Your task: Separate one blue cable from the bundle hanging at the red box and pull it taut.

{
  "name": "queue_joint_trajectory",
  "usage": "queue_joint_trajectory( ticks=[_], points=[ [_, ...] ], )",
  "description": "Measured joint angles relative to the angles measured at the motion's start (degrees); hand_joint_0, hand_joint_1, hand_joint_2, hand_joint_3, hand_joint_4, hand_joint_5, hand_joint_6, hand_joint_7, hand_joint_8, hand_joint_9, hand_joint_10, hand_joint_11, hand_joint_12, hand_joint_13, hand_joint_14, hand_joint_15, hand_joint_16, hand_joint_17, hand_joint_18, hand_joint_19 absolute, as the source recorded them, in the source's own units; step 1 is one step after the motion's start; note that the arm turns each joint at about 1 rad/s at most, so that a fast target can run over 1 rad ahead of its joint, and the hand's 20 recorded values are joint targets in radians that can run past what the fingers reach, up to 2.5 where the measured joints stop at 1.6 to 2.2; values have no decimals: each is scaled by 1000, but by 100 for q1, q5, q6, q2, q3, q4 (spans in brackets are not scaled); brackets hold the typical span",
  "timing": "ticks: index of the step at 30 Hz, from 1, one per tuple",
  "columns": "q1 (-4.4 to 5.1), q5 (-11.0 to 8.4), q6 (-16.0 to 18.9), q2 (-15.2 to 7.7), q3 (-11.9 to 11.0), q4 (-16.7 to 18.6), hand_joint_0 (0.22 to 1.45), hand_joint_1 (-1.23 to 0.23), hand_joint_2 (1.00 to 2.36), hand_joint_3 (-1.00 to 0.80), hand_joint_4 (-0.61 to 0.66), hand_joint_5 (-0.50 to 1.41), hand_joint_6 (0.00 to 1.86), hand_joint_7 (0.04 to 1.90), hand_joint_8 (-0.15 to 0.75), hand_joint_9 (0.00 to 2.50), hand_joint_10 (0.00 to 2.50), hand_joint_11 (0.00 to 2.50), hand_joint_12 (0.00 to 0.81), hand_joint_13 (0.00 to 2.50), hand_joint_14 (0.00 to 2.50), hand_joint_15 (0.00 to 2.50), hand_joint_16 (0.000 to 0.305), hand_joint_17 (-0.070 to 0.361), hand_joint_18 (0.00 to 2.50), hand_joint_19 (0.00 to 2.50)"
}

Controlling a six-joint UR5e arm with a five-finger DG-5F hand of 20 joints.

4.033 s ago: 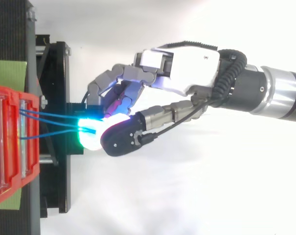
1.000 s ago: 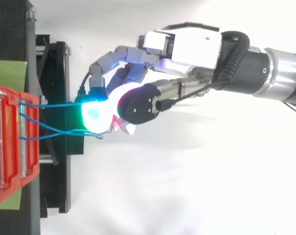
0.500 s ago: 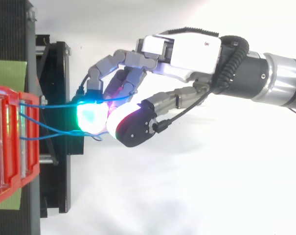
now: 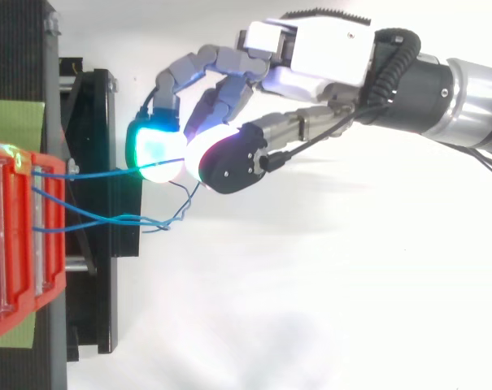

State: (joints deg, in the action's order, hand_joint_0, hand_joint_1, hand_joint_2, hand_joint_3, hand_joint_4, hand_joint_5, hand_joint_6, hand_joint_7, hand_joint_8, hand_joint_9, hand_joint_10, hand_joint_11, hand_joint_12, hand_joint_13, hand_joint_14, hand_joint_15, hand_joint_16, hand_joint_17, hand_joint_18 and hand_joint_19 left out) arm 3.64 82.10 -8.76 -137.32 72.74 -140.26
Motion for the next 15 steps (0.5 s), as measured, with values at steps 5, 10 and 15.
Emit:
queue_joint_trajectory(
  ticks=[5, 10, 15],
  points=[
    [-28, 39, 5, 3, -46, -5, 529, -547, 1000, -500, 119, -166, 769, 879, 336, 1158, 10, 1277, 347, 1150, 24, 913, 40, 91, 859, 647],
    [21, 41, -21, 3, -151, -22, 539, -582, 1000, -500, 119, -167, 777, 866, 327, 1161, 7, 1299, 339, 1185, 26, 975, 40, 89, 863, 651],
    [75, 28, -36, 3, -169, -27, 554, -632, 1000, -500, 120, -169, 784, 868, 321, 1159, 6, 1310, 332, 1199, 25, 1028, 39, 87, 859, 666]
  ],
)
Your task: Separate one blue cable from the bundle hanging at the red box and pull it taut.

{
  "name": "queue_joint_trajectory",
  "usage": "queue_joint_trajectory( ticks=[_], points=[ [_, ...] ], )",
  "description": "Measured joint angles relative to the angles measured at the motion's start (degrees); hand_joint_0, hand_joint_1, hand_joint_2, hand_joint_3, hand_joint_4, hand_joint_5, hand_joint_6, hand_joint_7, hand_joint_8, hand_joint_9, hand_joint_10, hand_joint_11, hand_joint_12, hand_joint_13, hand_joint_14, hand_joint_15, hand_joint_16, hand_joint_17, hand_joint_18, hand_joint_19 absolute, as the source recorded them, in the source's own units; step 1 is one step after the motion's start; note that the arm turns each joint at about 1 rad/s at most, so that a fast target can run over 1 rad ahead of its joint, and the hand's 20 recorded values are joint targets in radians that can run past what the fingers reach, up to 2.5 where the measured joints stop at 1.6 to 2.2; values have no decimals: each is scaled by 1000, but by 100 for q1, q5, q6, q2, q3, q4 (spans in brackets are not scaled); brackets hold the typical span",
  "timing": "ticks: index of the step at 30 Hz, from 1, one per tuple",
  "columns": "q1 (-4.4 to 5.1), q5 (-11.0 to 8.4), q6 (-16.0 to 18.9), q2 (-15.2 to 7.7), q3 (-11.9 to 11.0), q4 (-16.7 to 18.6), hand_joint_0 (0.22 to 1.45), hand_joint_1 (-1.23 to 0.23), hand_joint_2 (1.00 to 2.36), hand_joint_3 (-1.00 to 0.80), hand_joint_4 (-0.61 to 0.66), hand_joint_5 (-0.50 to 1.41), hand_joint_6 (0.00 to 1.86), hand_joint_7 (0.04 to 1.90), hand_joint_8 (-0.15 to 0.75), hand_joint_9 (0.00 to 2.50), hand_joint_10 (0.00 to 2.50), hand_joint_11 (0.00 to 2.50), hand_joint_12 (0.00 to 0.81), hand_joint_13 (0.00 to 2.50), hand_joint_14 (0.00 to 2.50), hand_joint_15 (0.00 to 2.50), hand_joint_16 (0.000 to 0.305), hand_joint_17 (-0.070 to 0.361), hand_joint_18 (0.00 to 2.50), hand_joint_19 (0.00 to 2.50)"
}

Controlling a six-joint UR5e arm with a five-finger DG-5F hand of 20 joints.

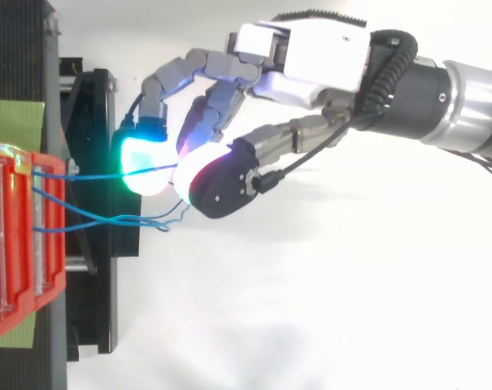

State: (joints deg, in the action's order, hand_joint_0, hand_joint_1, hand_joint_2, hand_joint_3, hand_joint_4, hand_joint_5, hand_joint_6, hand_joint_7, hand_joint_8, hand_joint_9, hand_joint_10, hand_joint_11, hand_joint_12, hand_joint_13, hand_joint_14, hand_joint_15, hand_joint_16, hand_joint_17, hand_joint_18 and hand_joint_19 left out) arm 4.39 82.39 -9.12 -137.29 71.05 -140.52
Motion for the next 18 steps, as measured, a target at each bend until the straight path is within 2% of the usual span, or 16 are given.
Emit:
queue_joint_trajectory(
  ticks=[7, 12, 18],
  points=[
    [79, -23, -6, -2, 1, -1, 566, -655, 1000, -500, 120, -170, 791, 856, 318, 1153, 6, 1312, 316, 1261, 23, 1193, 38, 84, 862, 697],
    [111, -29, -3, -4, -1, -1, 613, -593, 1000, -500, 102, -175, 829, 883, 306, 1181, 4, 1365, 291, 1335, 19, 1345, 36, 81, 875, 723],
    [133, -61, -2, -5, -3, -1, 615, -620, 1019, -229, 90, -192, 928, 928, 298, 1184, 1, 1474, 288, 1379, 14, 1463, 37, 83, 894, 752]
  ],
)
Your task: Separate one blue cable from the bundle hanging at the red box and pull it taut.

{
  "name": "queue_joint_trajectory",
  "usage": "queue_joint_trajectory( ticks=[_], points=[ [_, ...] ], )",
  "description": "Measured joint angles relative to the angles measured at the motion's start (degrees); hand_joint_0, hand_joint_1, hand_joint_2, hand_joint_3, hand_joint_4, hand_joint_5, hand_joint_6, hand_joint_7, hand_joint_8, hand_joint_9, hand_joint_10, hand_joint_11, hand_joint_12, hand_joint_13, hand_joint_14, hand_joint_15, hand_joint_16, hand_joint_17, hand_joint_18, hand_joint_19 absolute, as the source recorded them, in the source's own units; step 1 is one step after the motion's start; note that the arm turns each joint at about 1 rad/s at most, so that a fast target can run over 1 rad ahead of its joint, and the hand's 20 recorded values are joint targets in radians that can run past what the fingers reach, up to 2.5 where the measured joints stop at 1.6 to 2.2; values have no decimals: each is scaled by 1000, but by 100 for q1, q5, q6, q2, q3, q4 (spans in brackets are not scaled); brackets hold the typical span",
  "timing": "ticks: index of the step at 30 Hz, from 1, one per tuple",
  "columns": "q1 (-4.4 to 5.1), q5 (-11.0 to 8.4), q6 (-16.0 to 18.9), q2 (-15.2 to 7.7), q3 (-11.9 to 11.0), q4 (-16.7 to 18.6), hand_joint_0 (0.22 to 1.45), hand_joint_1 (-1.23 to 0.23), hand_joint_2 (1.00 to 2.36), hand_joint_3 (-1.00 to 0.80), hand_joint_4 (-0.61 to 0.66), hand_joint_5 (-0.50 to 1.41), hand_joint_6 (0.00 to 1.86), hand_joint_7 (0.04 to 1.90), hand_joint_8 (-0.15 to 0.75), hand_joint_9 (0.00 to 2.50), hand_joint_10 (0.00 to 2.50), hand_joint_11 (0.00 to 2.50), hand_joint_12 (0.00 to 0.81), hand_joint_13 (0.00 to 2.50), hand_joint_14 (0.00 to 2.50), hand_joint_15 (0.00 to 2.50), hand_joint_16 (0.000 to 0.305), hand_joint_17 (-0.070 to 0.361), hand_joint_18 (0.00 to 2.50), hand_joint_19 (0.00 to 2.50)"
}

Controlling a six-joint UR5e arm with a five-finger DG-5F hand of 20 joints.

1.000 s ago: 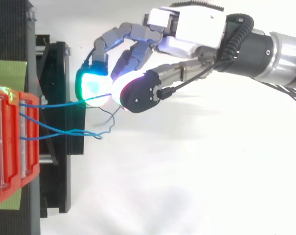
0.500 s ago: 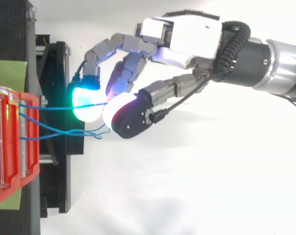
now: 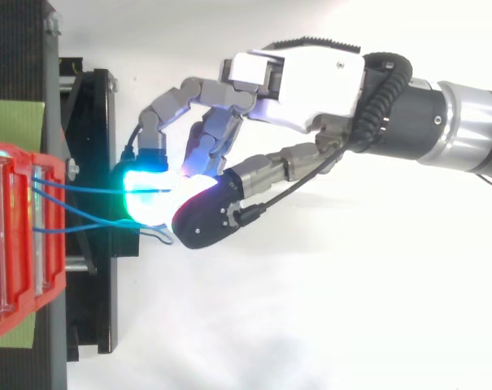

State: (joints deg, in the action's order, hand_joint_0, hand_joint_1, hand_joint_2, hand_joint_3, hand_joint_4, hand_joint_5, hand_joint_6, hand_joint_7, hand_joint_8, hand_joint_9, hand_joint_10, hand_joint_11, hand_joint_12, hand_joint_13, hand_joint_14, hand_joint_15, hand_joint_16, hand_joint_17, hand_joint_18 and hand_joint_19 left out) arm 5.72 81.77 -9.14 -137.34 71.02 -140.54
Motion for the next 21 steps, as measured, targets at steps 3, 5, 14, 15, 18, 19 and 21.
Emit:
queue_joint_trajectory(
  ticks=[3, 5, 14, 15, 18, 19, 21],
  points=[
    [13, -20, 1, 1, 0, 2, 614, -658, 1021, -137, 87, -189, 954, 912, 312, 1161, 159, 1423, 296, 1407, 9, 1513, 39, 87, 916, 757],
    [20, -29, 4, 1, -1, 5, 621, -669, 1020, -106, 67, -188, 961, 933, 317, 1149, 241, 1408, 297, 1418, 8, 1523, 39, 89, 921, 765],
    [33, -37, 5, 0, -1, 5, 656, -743, 1017, -273, 77, -202, 973, 886, 282, 1063, 370, 1416, 280, 1399, 6, 1570, 41, 92, 896, 827],
    [33, -38, 5, 0, -1, 4, 635, -733, 1007, -410, 93, -200, 968, 881, 286, 1064, 371, 1399, 281, 1397, 6, 1585, 41, 93, 895, 833],
    [34, -37, 12, 0, -1, 1, 562, -632, 1000, -500, 103, -193, 958, 881, 296, 1092, 392, 1372, 292, 1409, 3, 1596, 44, 99, 904, 846],
    [34, -36, 14, 0, -1, 1, 538, -524, 1000, -500, 107, -187, 949, 892, 303, 1134, 379, 1386, 294, 1427, 2, 1589, 46, 103, 917, 851],
    [34, -33, 16, 1, -1, 0, 533, -476, 1000, -500, 104, -183, 942, 914, 312, 1139, 382, 1373, 294, 1437, 2, 1586, 46, 104, 926, 857]
  ],
)
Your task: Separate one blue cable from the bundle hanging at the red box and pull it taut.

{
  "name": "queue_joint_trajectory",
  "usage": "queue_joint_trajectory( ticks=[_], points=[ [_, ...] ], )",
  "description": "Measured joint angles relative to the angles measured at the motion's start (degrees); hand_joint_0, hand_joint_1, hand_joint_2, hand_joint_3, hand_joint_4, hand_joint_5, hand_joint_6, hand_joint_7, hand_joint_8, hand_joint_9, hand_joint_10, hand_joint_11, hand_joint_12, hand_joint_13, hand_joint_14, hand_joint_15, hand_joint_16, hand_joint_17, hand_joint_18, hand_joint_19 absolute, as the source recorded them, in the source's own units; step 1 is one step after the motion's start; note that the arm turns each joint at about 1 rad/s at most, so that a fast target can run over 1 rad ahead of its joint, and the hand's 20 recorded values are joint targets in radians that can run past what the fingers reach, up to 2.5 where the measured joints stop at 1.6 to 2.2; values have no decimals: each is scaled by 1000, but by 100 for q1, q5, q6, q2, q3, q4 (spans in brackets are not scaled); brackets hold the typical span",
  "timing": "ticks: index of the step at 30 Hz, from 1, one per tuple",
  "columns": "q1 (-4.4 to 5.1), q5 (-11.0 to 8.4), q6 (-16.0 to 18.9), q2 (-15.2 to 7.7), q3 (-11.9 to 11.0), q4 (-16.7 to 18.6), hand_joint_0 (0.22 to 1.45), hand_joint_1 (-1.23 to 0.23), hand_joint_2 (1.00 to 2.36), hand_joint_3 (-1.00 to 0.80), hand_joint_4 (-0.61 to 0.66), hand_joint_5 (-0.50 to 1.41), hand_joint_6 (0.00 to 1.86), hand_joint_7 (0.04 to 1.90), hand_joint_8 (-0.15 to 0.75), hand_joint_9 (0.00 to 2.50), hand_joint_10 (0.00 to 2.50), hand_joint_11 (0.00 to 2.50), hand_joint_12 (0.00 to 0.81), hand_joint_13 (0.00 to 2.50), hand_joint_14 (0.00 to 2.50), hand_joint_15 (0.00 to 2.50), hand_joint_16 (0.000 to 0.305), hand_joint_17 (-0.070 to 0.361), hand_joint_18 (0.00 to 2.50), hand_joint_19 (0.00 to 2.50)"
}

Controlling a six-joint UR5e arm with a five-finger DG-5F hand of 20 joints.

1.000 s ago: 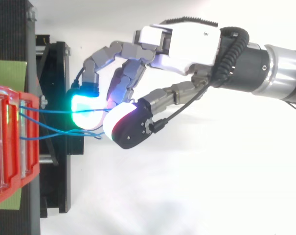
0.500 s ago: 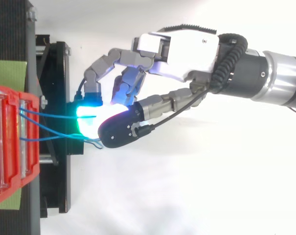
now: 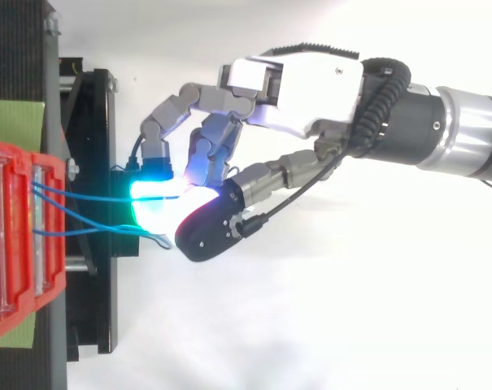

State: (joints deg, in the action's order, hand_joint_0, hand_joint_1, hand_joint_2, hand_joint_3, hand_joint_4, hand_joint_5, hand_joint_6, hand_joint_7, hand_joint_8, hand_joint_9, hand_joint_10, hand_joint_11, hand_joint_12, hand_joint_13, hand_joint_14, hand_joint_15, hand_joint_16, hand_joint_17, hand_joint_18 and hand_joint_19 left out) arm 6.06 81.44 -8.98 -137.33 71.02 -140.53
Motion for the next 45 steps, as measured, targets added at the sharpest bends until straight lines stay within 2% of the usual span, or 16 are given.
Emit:
queue_joint_trajectory(
  ticks=[1, 2, 4, 6, 8, 10, 19, 25, 38, 45],
  points=[
    [0, 1, 1, 0, 0, 0, 543, -441, 1000, -500, 105, -181, 940, 922, 302, 1153, 352, 1387, 293, 1439, 3, 1599, 46, 104, 927, 859],
    [0, 2, 3, 0, 0, 0, 598, -443, 1000, -500, 99, -179, 938, 960, 286, 1171, 286, 1440, 275, 1427, 3, 1611, 44, 99, 909, 866],
    [0, 3, 7, -2, 0, 0, 613, -468, 1005, -440, 90, -174, 944, 962, 289, 1177, 296, 1440, 264, 1425, 4, 1609, 44, 99, 911, 867],
    [0, 3, 9, -2, 0, 0, 607, -527, 1014, -314, 99, -168, 954, 988, 295, 1176, 301, 1442, 276, 1424, 5, 1599, 45, 101, 913, 872],
    [0, 3, 10, 0, 0, 0, 610, -656, 1018, -176, 121, -161, 963, 1014, 313, 1166, 363, 1430, 285, 1424, 5, 1595, 48, 107, 929, 865],
    [0, 3, 10, 1, 0, 0, 624, -708, 1020, -131, 94, -162, 964, 1041, 304, 1153, 387, 1425, 286, 1420, 6, 1583, 48, 108, 931, 875],
    [0, 2, 11, -2, 1, 11, 667, -747, 1024, -84, -17, -173, 985, 1093, 284, 1123, 474, 1427, 270, 1427, 6, 1625, 47, 105, 948, 895],
    [1, -11, 15, -2, 3, 7, 692, -730, 1021, -146, -52, -188, 995, 1035, 265, 1086, 506, 1414, 270, 1411, 5, 1631, 46, 105, 942, 896],
    [0, 3, 123, -3, 8, -32, 748, -636, 1004, -455, -38, -221, 1004, 985, 261, 967, 603, 1342, 261, 1353, 2, 1625, 47, 106, 887, 940],
    [0, -2, 83, -4, 15, -289, 756, -606, 1000, -500, -51, -229, 1009, 983, 254, 940, 634, 1329, 261, 1334, 3, 1600, 48, 108, 881, 917]
  ],
)
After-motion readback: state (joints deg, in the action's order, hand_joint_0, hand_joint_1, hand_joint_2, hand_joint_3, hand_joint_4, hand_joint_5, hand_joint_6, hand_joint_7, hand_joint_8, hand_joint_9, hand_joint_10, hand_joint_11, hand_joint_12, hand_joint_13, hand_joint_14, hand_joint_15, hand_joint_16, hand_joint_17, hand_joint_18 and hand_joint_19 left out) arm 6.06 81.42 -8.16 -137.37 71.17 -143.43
